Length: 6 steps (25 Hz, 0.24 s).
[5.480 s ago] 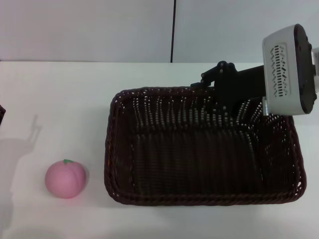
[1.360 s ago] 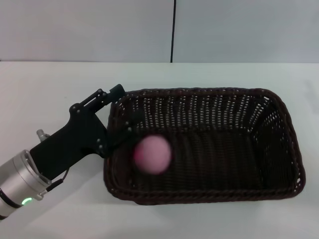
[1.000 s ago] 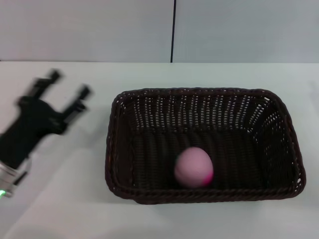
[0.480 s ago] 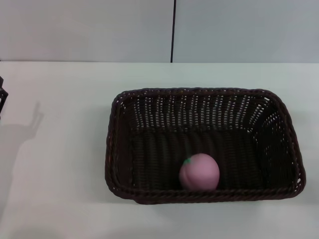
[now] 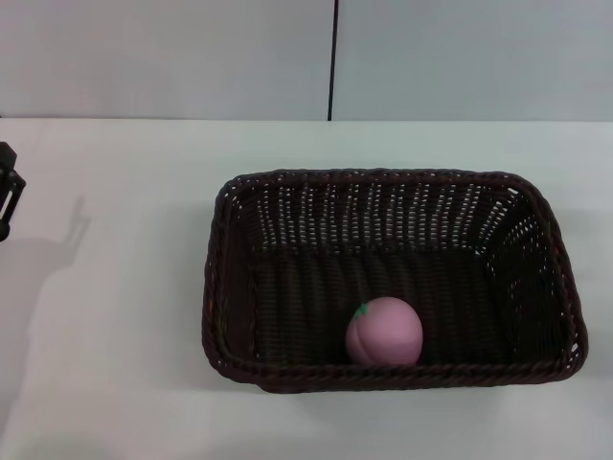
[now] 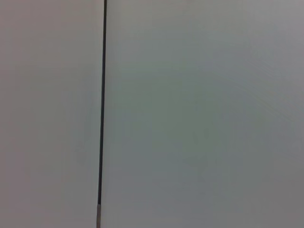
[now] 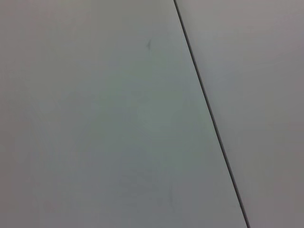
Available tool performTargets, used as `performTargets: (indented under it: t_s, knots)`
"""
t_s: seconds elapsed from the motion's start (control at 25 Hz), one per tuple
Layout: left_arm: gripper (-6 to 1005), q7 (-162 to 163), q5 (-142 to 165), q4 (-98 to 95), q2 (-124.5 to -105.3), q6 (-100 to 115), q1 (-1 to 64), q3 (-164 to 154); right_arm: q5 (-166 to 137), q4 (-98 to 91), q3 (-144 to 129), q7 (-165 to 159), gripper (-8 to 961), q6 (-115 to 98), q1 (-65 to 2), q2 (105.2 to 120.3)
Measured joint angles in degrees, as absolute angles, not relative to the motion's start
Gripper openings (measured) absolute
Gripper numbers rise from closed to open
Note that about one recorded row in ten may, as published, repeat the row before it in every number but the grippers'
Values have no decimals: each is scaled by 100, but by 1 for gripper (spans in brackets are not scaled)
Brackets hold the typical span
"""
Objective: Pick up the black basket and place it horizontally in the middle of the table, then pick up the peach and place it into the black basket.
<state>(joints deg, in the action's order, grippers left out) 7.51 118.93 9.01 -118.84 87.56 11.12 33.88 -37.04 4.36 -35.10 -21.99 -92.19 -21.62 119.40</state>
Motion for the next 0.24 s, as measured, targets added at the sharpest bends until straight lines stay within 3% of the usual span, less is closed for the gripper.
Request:
performTargets:
  t_s: [0.24]
  knots:
    - [815, 747, 11903, 905, -11883, 8785, 1085, 3342, -3709, 434, -3512, -2192, 680, -9163, -2174, 11937]
